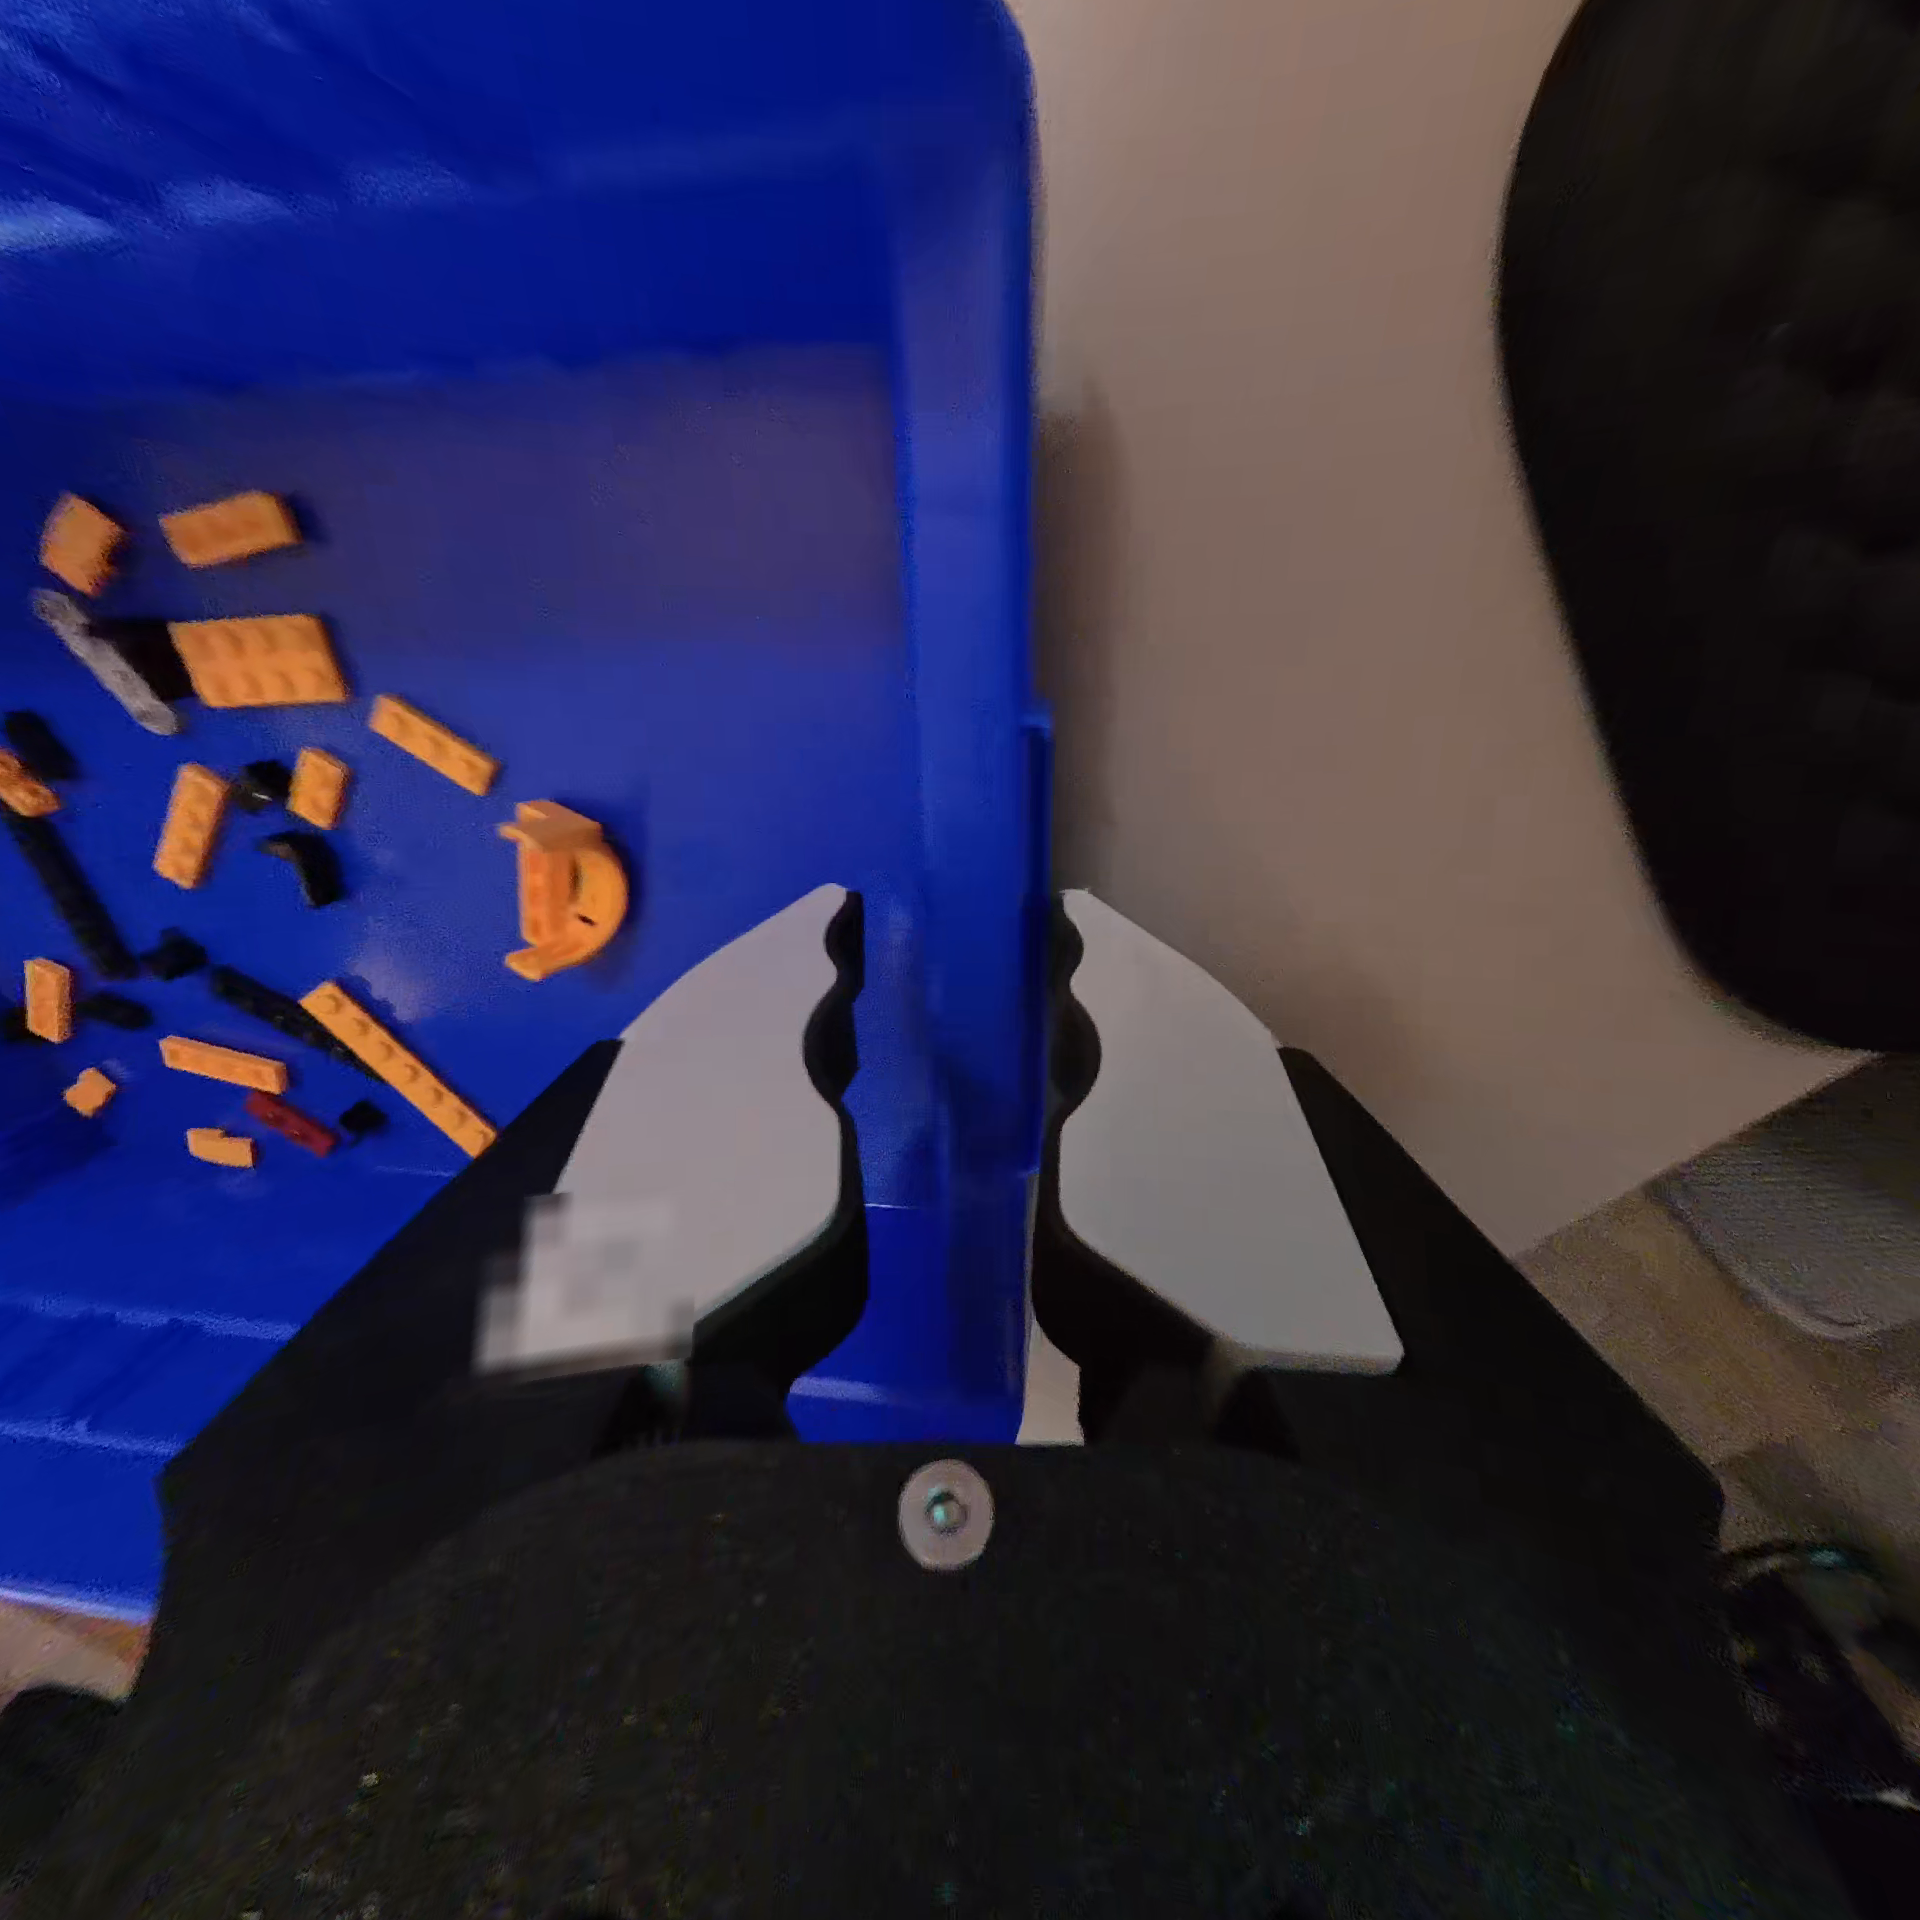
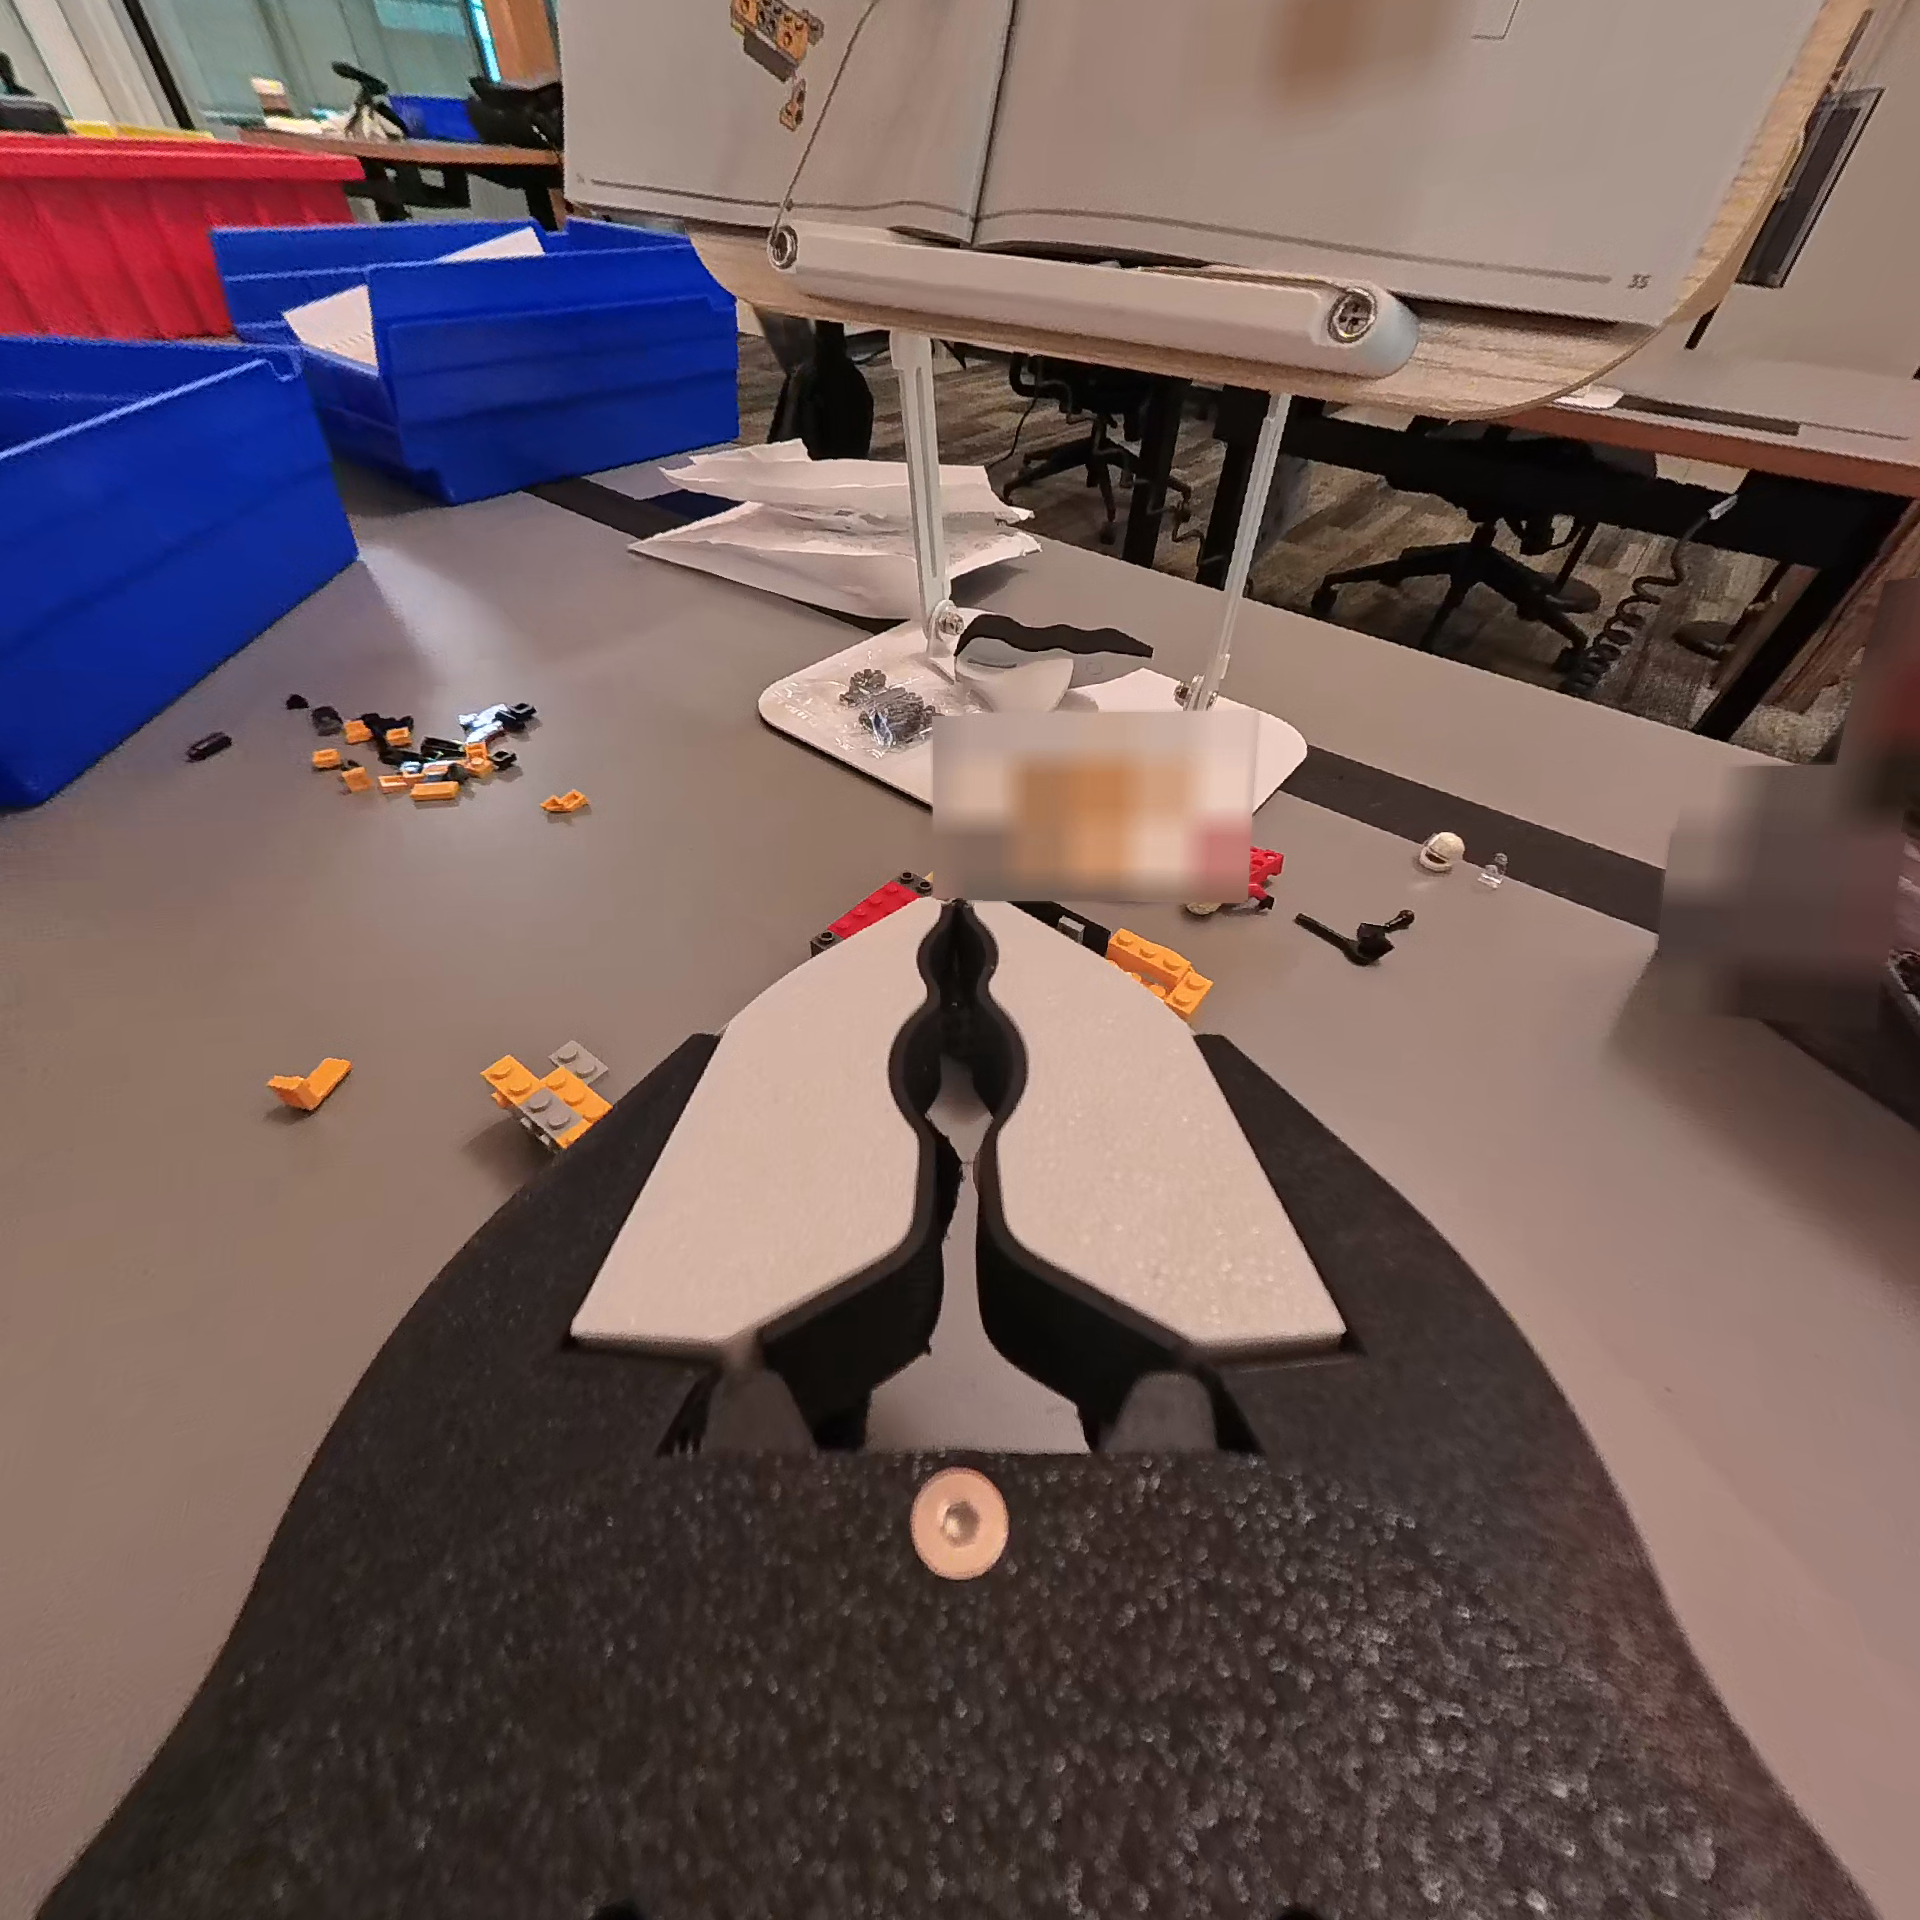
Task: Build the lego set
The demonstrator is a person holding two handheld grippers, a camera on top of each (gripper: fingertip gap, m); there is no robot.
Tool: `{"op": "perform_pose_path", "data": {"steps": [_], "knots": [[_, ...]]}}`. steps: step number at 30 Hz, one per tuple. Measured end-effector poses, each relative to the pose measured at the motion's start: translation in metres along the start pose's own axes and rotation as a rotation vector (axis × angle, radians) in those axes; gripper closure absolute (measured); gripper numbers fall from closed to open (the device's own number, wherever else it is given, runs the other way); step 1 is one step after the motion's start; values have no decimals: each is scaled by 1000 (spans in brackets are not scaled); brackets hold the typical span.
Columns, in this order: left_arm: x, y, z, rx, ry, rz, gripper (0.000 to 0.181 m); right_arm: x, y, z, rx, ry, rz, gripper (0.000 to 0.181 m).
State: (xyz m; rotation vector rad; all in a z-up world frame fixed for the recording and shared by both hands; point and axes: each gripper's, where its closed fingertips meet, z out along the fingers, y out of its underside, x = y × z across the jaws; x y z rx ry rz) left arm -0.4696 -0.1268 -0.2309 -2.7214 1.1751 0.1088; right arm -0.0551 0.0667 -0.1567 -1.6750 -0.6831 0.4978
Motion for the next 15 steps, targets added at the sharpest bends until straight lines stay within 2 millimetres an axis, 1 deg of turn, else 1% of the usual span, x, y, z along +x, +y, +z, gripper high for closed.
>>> {"op": "perform_pose_path", "data": {"steps": [1,2,3,4,5,6,7,8,10,12,15], "knots": [[-5,-8,-11,53,26,-31,144,0,0,0,0,-1,0,181],[-15,-17,-22,106,43,-62,138,0,0,0,1,-1,0,181],[-36,-25,-31,156,1,-100,155,0,0,0,1,-2,2,181],[-58,-31,-37,194,-25,-147,152,0,0,0,1,-5,3,181],[-74,-36,-40,222,5,-201,152,0,0,0,1,-5,3,181],[-95,-39,-41,242,2,-255,152,0,-1,0,3,-4,3,181],[-123,-38,-38,237,-57,-312,154,0,-1,-1,6,-3,2,181],[-148,-33,-30,205,-100,-363,154,0,-2,-1,8,-2,1,181],[-177,-22,-7,119,-108,-425,151,1,-2,-1,9,-1,5,181],[-196,-8,16,13,-129,-445,151,1,-2,-2,9,1,4,181],[-207,1,36,-64,-146,-439,153,2,-2,-1,7,3,6,181]]}}
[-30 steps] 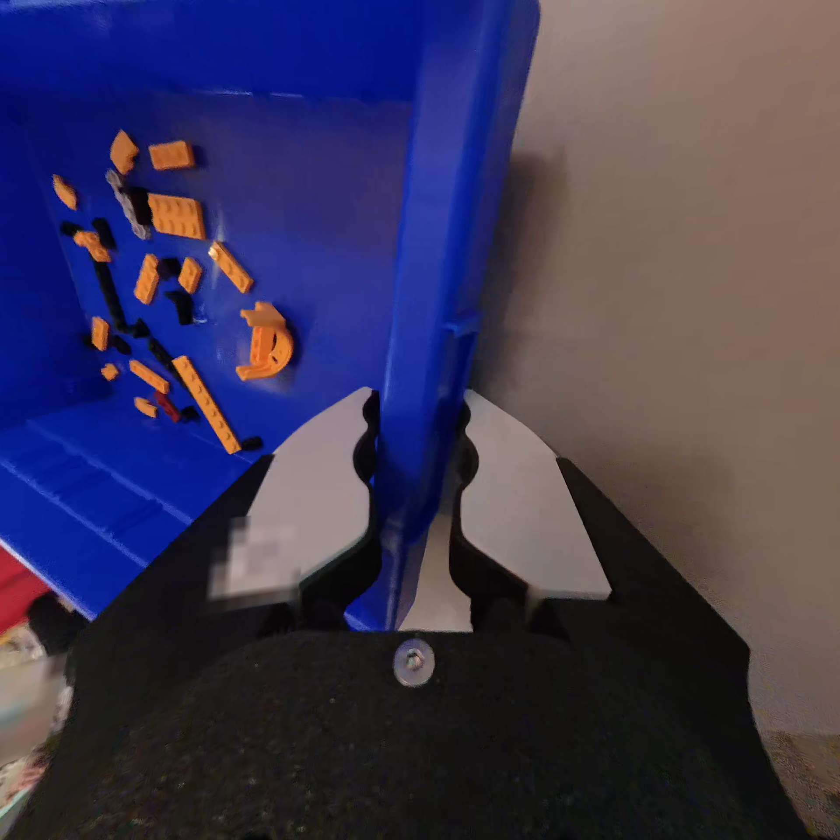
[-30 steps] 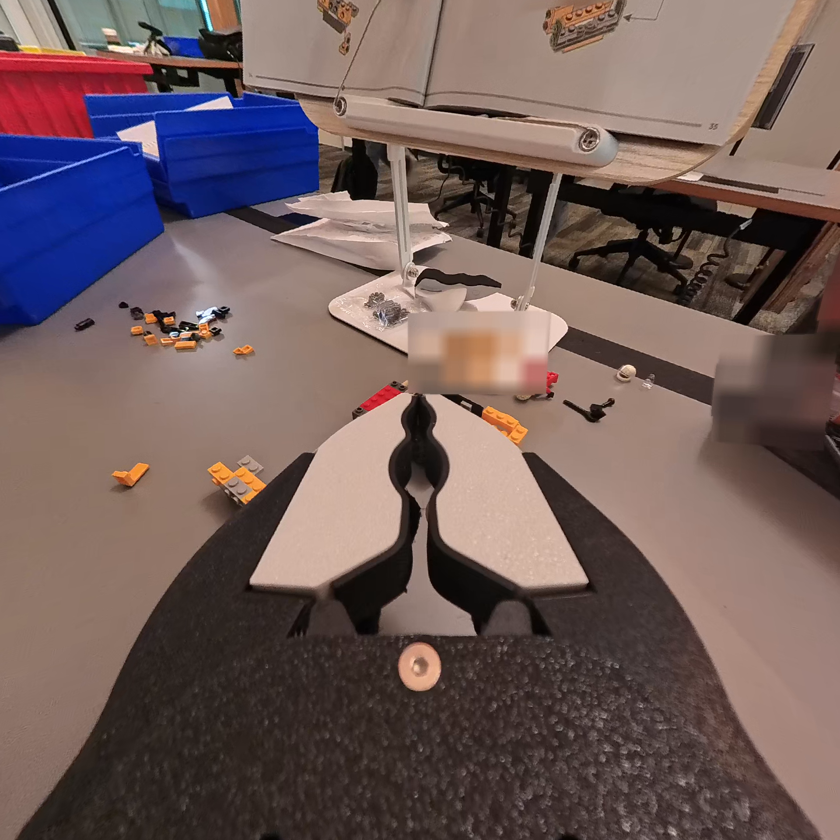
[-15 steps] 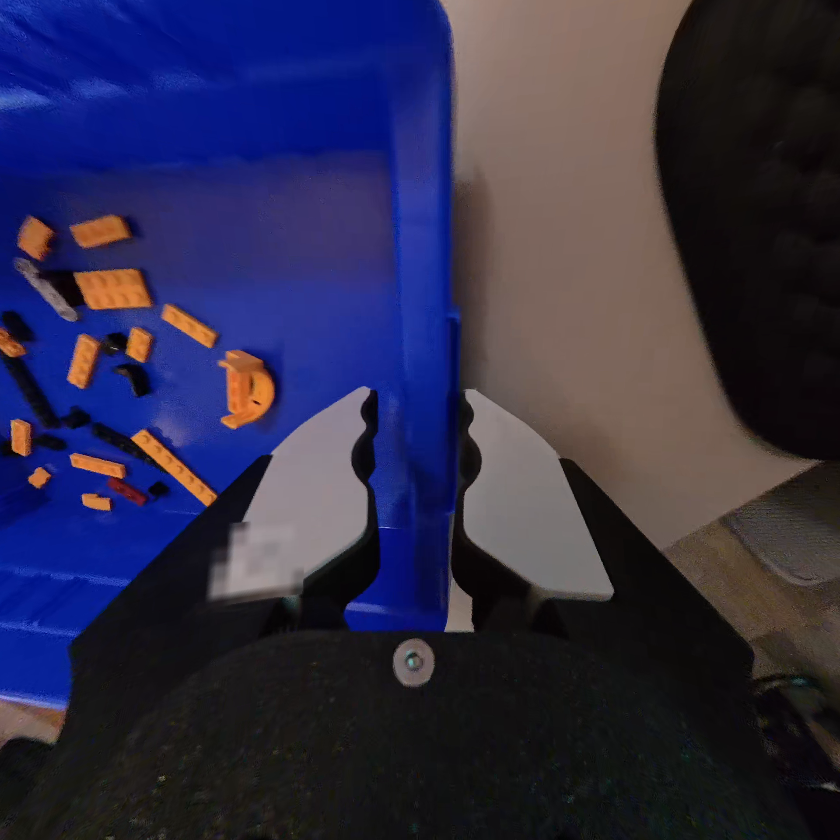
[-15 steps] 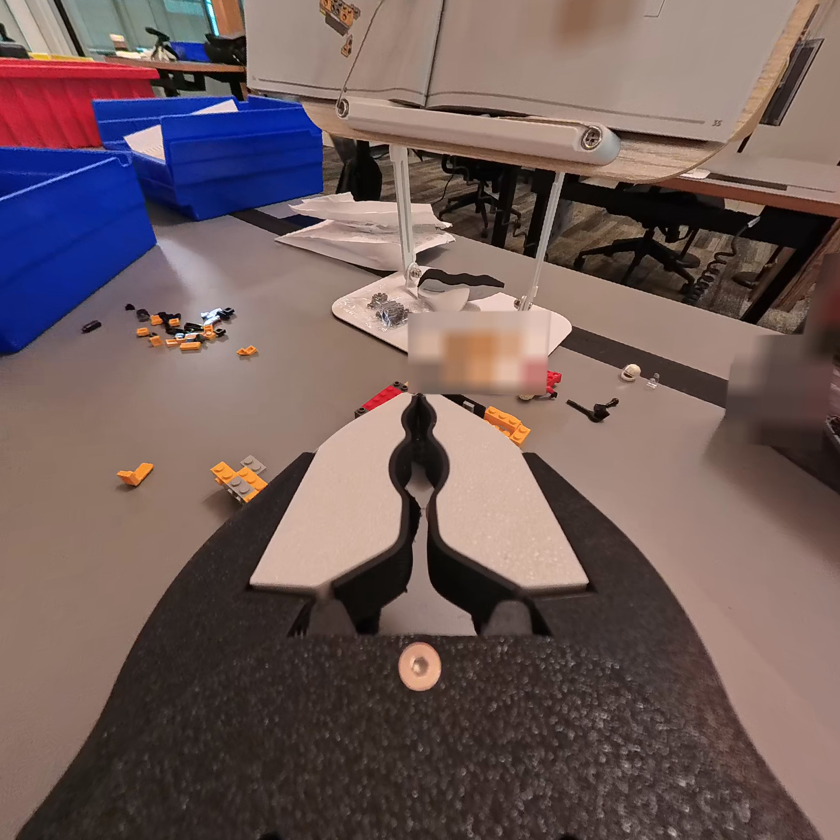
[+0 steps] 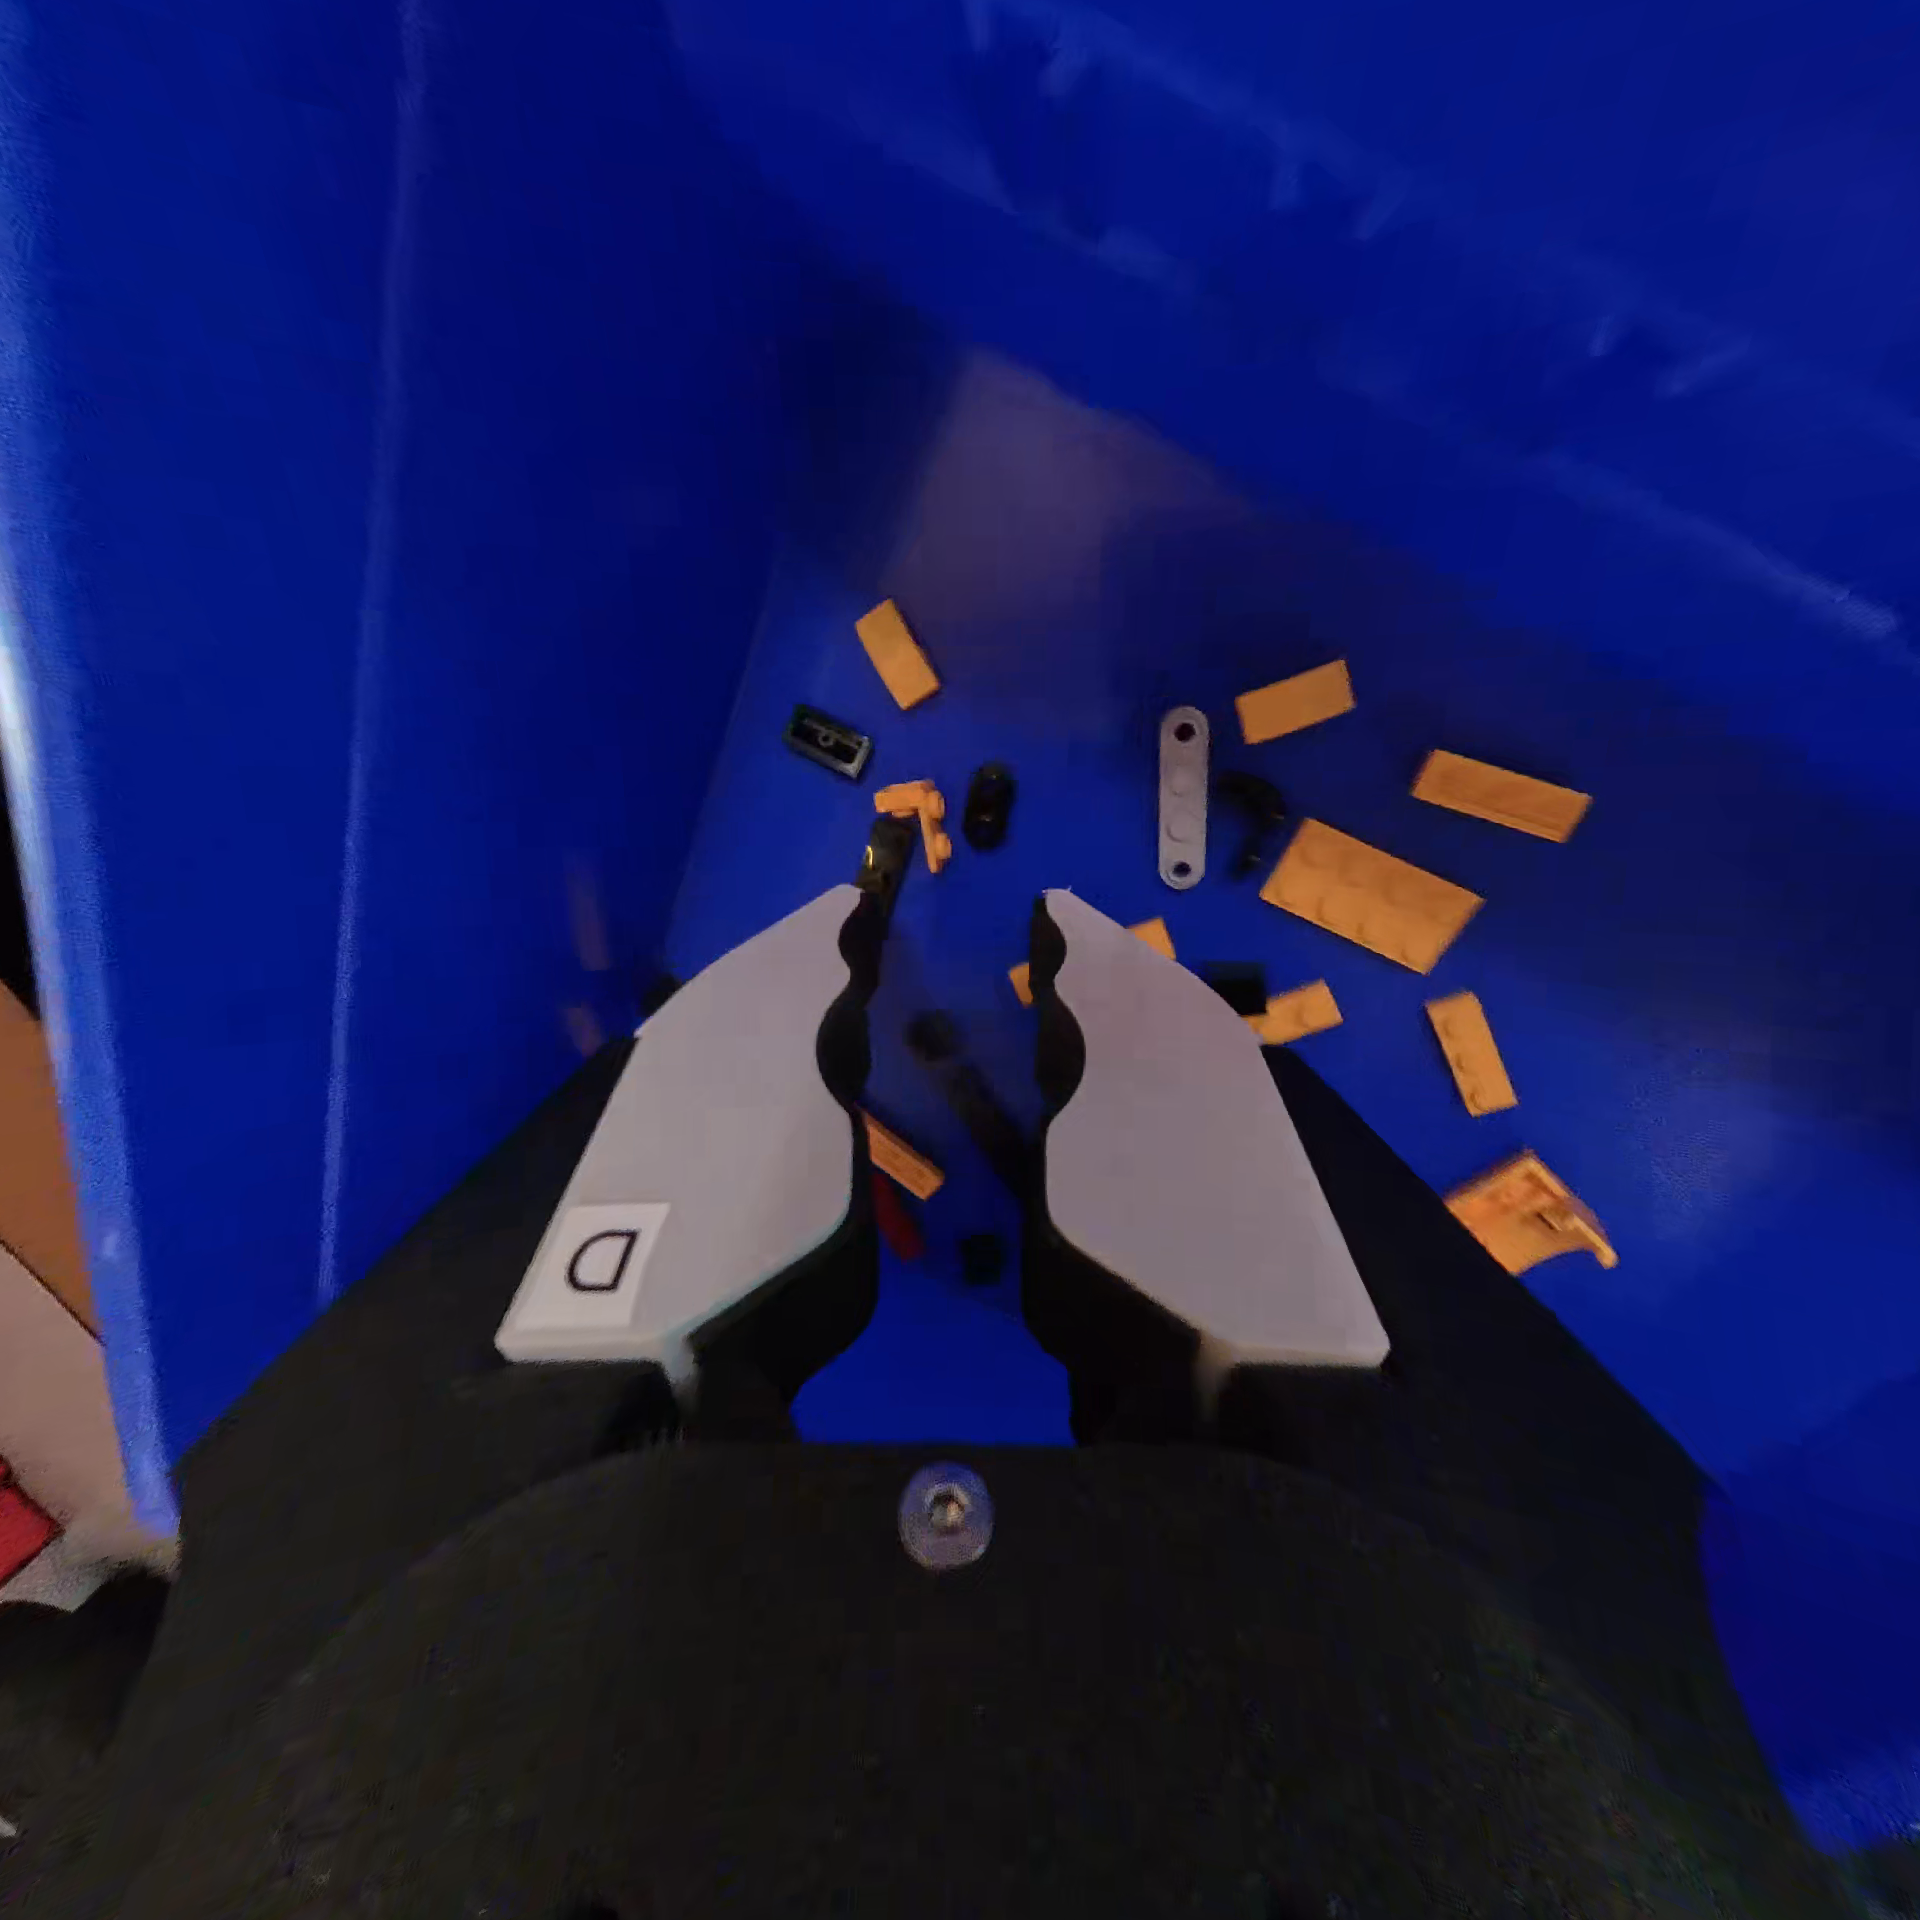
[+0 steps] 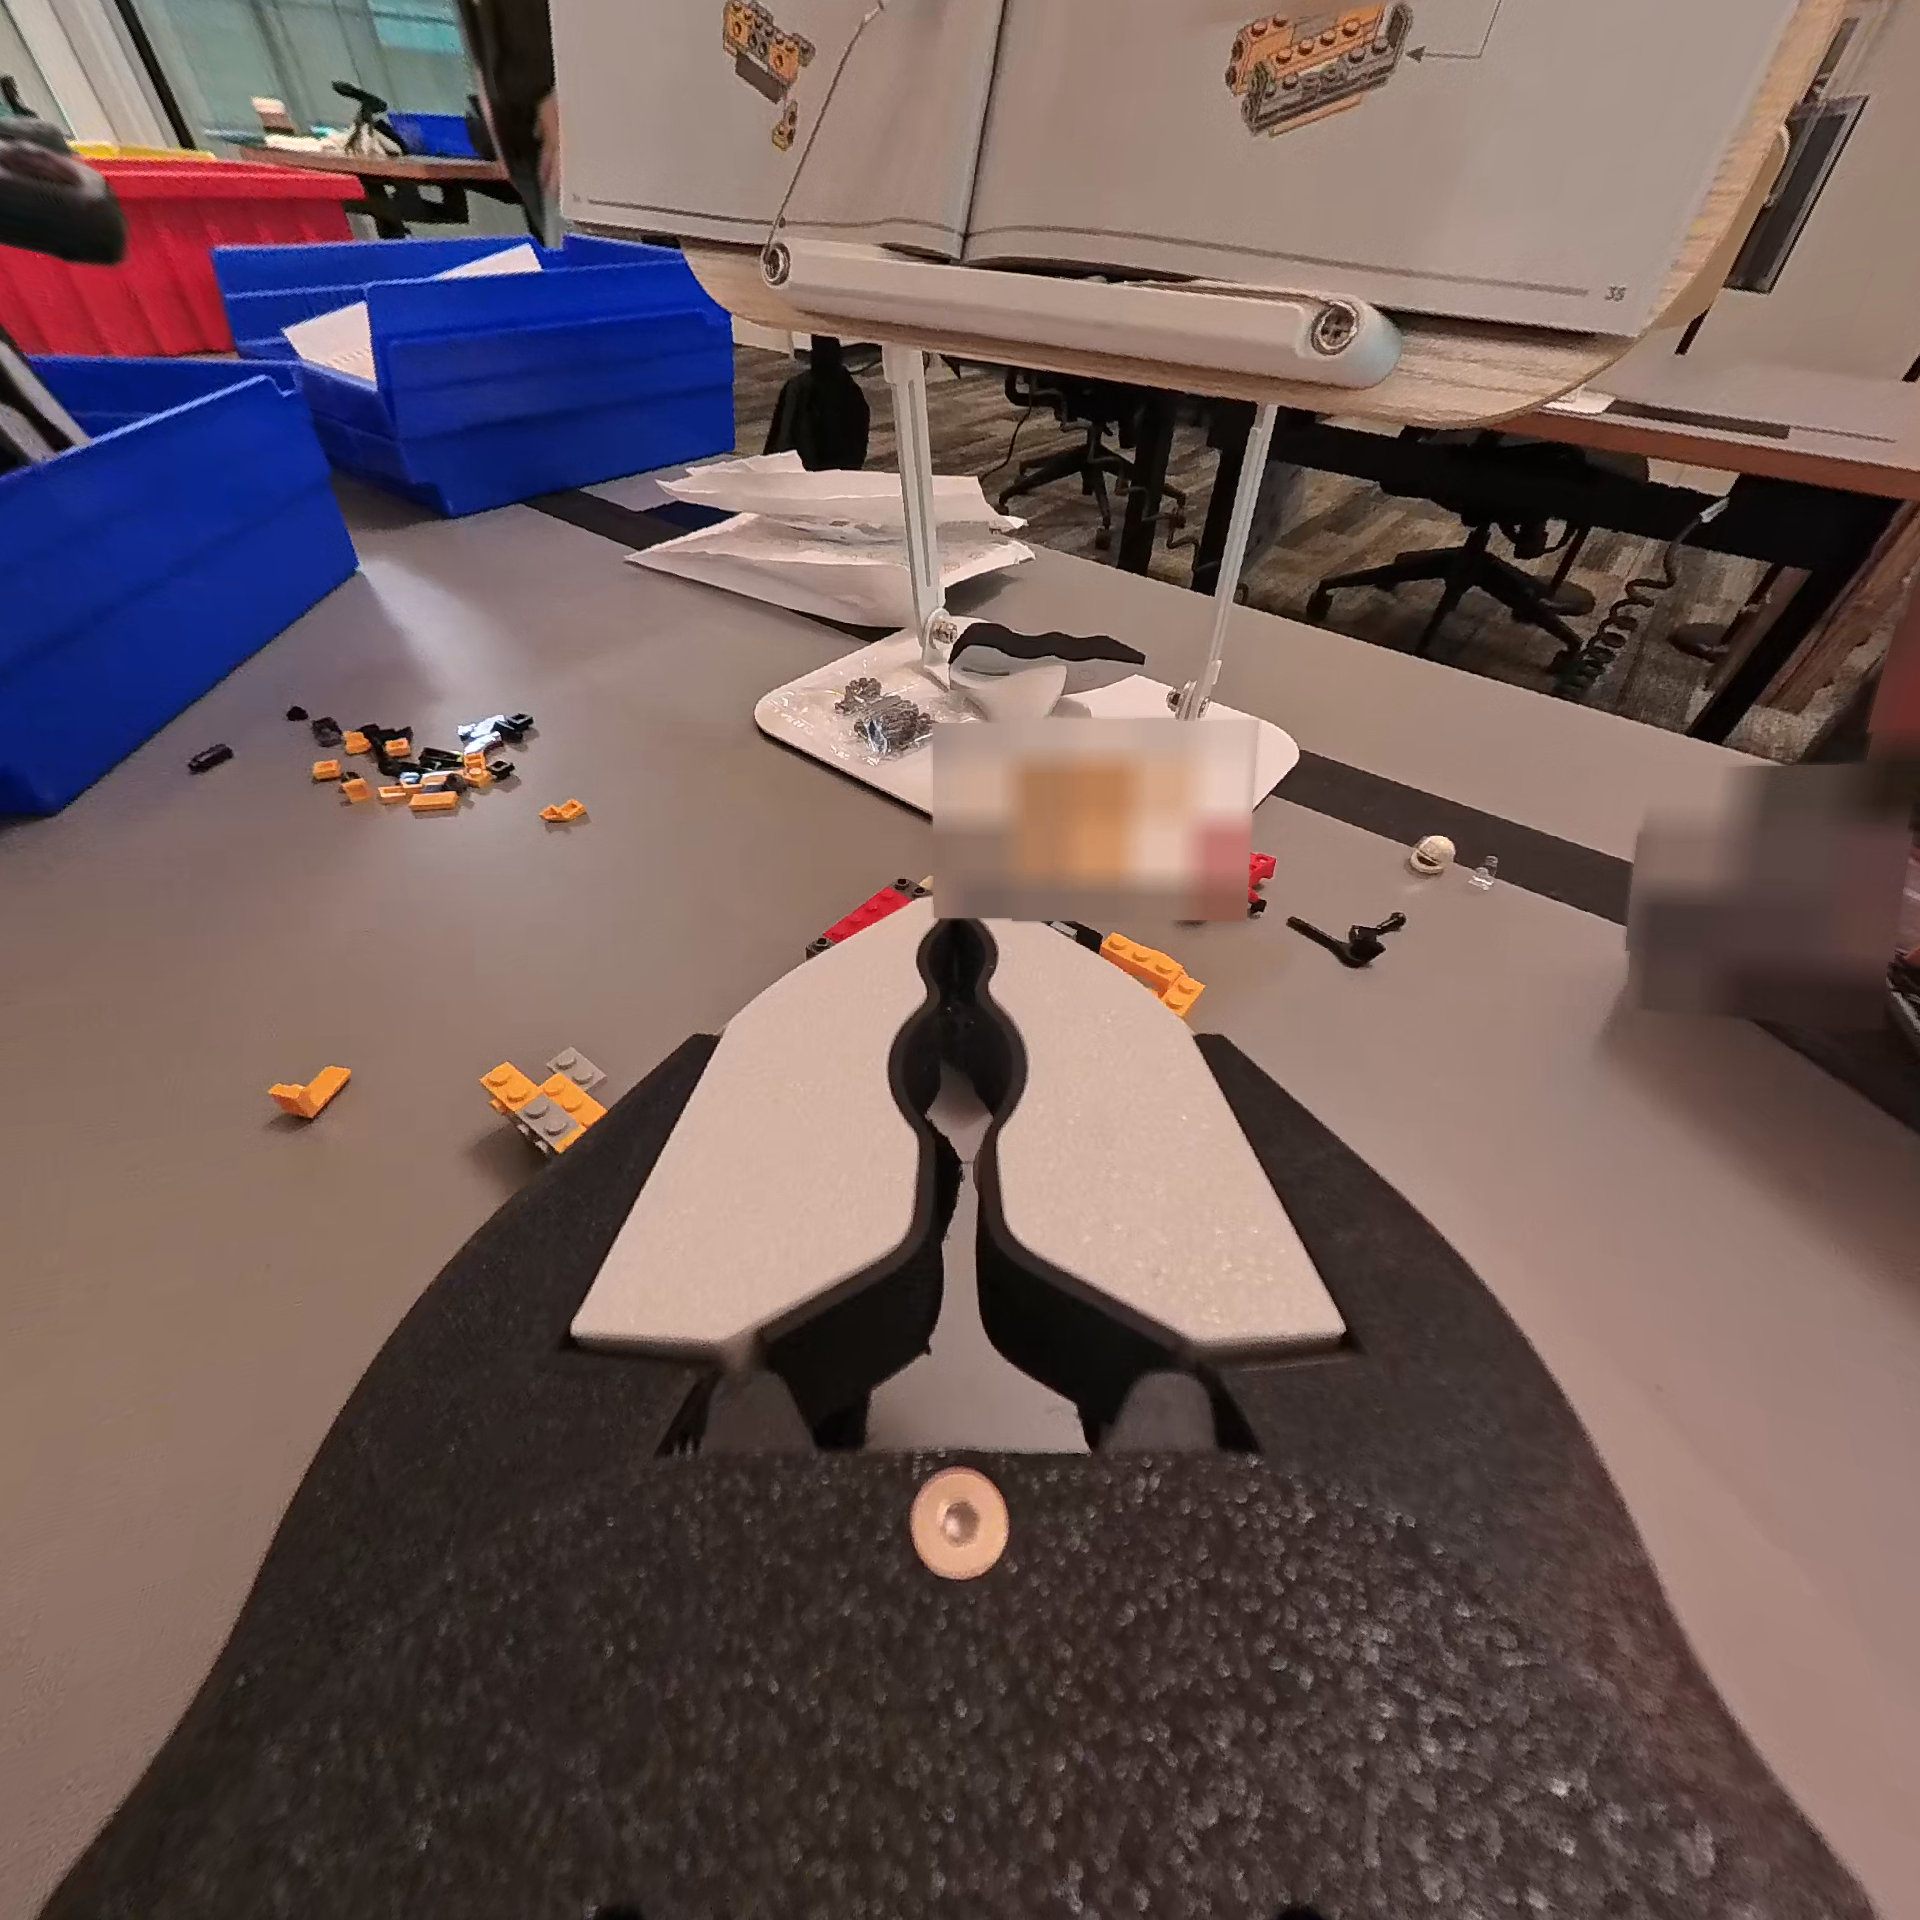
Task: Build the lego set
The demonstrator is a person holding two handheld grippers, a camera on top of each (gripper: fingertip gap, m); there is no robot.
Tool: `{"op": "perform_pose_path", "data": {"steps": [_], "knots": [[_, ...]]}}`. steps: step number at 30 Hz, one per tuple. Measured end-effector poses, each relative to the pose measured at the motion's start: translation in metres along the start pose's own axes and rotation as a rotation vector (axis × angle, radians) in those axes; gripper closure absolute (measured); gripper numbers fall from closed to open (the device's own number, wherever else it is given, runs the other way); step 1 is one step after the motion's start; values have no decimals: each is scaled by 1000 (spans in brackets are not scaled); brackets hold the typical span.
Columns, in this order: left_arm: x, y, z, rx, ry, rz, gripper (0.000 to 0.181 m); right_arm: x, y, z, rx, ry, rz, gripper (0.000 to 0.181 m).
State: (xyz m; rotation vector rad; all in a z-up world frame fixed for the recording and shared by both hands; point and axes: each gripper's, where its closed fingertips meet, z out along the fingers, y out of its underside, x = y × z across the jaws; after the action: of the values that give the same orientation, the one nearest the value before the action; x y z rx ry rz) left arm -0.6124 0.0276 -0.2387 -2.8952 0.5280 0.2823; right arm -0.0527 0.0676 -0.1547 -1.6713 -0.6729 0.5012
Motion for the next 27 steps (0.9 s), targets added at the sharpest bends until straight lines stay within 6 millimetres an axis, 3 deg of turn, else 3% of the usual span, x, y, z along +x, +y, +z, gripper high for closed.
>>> {"op": "perform_pose_path", "data": {"steps": [9,13,18,22,27], "knots": [[-17,-11,19,29,-28,-13,177,0,1,1,-5,-1,-1,181],[-29,-13,22,48,-38,-44,177,-1,1,1,-5,0,-4,181],[-28,-18,1,94,-34,-37,177,-1,-1,-1,4,2,-8,181],[5,-30,-50,201,0,33,177,-1,-3,-2,10,-1,-7,181],[100,-54,-129,409,79,179,179,-2,-5,-3,19,-8,-4,181]]}}
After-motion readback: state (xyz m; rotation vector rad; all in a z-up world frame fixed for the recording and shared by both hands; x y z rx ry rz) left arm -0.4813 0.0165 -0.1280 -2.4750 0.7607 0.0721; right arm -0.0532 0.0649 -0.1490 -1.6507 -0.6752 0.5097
